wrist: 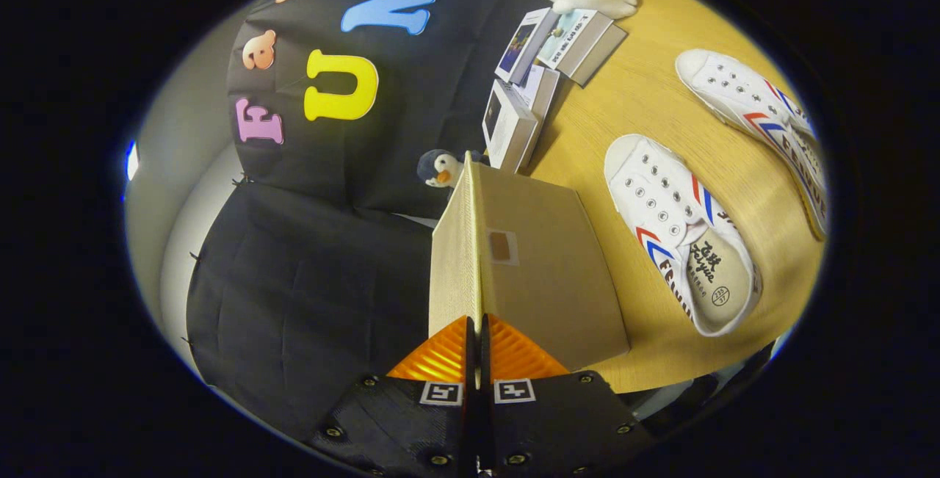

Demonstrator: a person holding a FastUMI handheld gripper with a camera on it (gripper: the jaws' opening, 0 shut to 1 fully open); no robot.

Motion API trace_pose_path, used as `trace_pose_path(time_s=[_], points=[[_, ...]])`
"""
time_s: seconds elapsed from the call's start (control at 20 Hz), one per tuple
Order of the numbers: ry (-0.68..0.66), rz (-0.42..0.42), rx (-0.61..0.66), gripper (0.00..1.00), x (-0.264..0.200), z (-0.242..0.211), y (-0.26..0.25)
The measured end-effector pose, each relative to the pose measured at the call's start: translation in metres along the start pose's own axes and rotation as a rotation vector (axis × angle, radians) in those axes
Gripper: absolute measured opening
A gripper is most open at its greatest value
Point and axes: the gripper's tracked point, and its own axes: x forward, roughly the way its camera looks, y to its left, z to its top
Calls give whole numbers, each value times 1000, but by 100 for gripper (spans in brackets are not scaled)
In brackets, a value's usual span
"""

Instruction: Open the storage box then place both shoes into the box .Put the left shoe in first, then the right shoe, with the right side of both shoes facing outward in a uniform manner.

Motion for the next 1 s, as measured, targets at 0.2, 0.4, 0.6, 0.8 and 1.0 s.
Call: trace_pose_path(time_s=[0.2, 0.4, 0.6, 0.8, 1.0], points=[[0, 56, -66, 1, -4, 8, 46], [2, 89, -158, 2, 1, 2, 89], [0, 104, -251, 1, 13, -8, 127], [14, 124, -358, 2, 30, -27, 159], [28, 140, -437, 2, 53, -50, 186]])
